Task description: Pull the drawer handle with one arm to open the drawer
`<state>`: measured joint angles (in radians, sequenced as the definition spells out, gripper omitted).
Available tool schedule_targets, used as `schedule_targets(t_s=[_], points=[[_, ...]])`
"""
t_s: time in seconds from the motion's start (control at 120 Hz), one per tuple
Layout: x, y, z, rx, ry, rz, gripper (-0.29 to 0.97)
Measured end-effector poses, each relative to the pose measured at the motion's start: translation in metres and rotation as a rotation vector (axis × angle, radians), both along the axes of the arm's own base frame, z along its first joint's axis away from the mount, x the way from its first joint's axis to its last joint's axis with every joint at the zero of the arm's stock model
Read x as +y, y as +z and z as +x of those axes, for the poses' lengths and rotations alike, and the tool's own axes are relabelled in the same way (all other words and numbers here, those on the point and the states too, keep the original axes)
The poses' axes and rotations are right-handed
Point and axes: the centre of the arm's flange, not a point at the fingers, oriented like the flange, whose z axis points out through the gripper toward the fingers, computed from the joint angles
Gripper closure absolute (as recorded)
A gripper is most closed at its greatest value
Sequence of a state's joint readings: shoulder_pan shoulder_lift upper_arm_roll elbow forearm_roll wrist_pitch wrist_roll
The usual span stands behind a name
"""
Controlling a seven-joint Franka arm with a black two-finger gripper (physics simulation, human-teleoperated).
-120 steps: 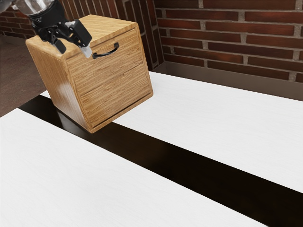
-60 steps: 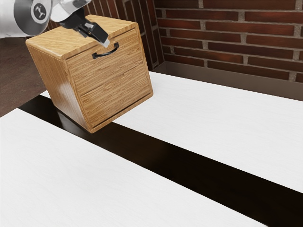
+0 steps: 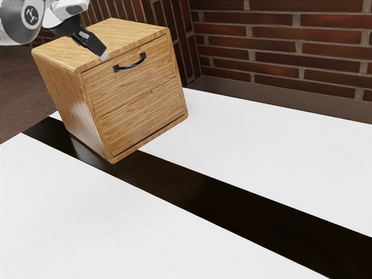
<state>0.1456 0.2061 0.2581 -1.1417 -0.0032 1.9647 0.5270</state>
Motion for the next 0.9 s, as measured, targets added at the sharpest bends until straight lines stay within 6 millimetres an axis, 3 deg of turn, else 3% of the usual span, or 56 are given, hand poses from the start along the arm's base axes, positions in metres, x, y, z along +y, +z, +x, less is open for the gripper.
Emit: schedule_targets(t_s=[0.142, 0.325, 0.458, 0.733, 0.9], points=[[0.003, -0.011, 0.004, 0.034, -0.007, 0.017, 0.00], [0.022, -0.017, 0.002, 0.054, 0.015, 0.038, 0.00], [0.019, -0.042, 0.020, 0.085, -0.004, 0.036, 0.00], [0.018, -0.039, 0.025, 0.039, -0.017, 0.040, 0.00], [0.016, -0.060, 0.043, 0.026, -0.031, 0.006, 0.00]])
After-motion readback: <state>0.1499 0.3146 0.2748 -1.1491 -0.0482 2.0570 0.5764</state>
